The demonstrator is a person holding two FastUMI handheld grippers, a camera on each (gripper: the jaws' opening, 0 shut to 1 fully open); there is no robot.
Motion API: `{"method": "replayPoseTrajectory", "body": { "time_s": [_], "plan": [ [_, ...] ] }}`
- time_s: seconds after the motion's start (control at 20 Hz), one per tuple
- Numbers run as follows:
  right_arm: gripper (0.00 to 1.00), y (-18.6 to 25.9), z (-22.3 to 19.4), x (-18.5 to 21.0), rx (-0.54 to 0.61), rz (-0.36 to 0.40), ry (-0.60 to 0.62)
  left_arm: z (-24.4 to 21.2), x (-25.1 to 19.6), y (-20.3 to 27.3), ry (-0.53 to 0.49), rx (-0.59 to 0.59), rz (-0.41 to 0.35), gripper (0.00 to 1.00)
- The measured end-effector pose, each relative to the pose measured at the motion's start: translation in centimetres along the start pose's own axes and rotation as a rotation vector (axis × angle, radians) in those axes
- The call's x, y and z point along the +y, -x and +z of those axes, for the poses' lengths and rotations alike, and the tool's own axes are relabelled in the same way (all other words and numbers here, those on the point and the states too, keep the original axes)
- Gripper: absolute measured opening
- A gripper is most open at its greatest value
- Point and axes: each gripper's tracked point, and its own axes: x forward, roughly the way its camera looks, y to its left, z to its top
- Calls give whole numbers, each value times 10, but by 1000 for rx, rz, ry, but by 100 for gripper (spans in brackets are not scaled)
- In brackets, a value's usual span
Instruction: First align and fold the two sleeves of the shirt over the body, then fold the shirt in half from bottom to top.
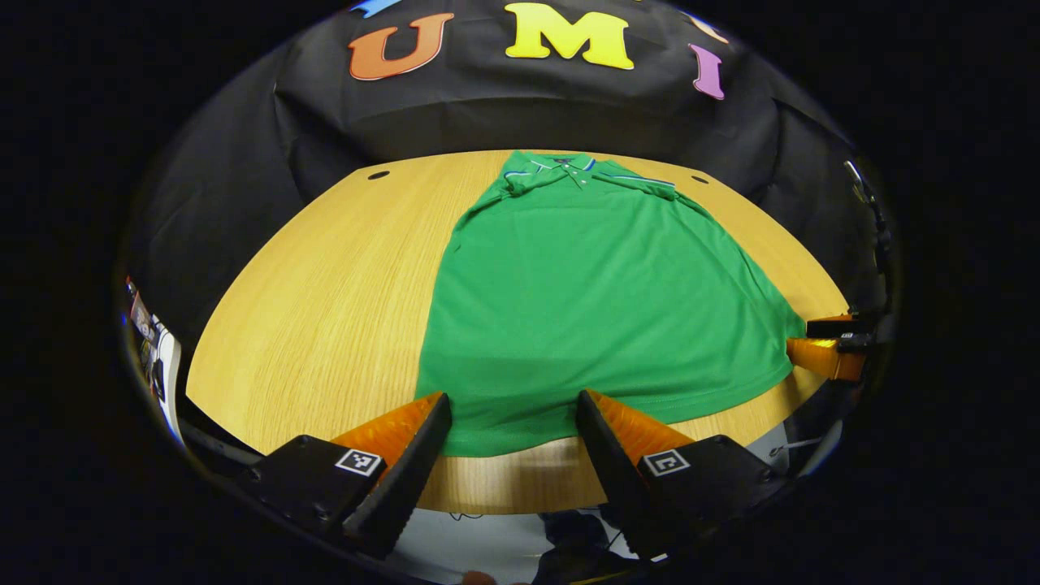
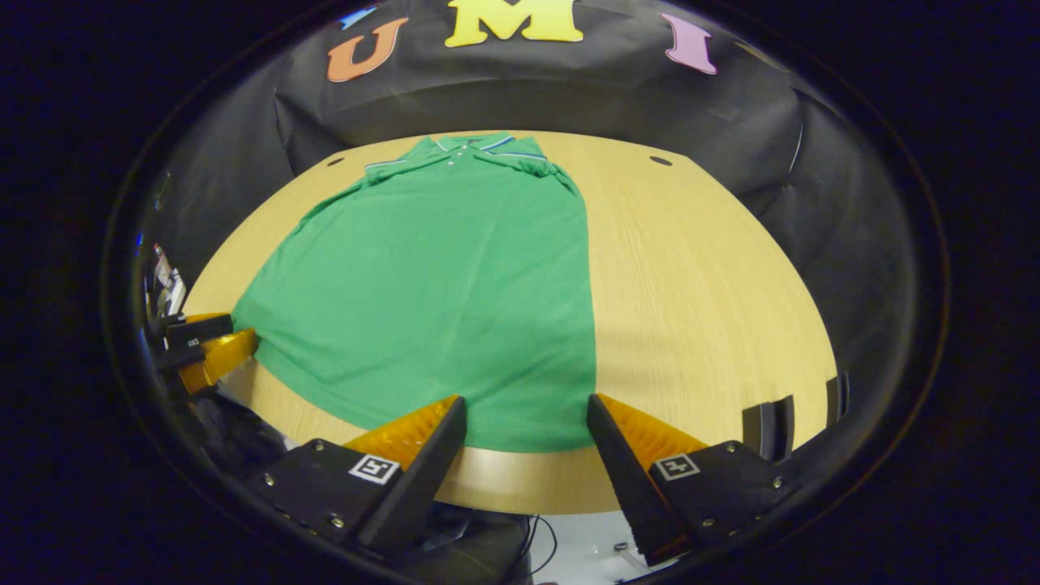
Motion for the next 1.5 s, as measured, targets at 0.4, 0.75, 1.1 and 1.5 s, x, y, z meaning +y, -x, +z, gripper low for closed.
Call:
{"method": "replayPoseTrajectory", "body": {
  "time_s": [0.4,0.75,1.1,1.5],
  "plan": [
    [2,-1,6,18,-20,32,-16,9,-20,-3,72,16,-97,3],
    [1,13,32,22,-80,37,-111,28,-9,8,96,-10,-117,3],
    [1,40,102,33,-205,65,-102,87,8,17,133,-89,-124,3],
    [1,63,171,32,-315,101,-118,162,9,32,174,-186,-140,3]
  ]
}}
